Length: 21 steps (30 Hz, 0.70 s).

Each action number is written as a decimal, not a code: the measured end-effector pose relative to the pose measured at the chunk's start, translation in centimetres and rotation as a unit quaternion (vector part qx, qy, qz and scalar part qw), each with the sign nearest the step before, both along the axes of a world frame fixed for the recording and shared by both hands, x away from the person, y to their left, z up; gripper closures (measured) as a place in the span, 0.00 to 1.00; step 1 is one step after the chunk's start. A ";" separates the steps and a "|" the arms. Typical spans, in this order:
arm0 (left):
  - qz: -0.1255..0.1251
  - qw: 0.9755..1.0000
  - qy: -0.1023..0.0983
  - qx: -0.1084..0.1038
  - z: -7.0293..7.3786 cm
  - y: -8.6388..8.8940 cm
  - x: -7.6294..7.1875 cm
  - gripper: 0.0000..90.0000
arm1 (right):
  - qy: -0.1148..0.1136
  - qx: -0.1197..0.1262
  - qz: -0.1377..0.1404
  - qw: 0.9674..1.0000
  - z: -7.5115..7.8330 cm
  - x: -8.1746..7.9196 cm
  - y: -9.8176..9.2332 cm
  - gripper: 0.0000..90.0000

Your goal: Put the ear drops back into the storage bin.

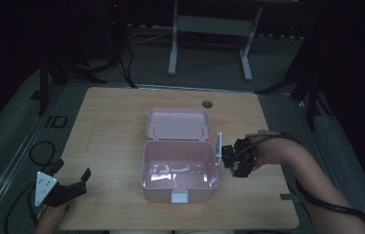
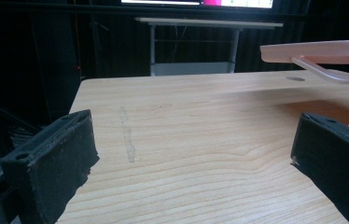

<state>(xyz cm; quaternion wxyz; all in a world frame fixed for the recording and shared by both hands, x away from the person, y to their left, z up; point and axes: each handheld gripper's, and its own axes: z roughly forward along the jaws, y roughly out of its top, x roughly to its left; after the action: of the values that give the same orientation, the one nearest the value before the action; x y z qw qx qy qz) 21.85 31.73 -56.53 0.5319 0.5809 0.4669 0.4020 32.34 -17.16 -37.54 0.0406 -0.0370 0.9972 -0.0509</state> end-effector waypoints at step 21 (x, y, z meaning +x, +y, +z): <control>-0.002 1.000 -0.001 0.000 0.0 0.0 0.0 0.00 | -0.005 0.010 0.028 1.000 1.6 0.0 5.5 0.66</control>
<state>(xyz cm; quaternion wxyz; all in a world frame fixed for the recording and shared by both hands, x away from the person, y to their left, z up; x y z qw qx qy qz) 21.85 31.75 -56.53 0.5329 0.5814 0.4656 0.4014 32.35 -11.65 -35.99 0.0475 -0.0639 0.9960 -0.0405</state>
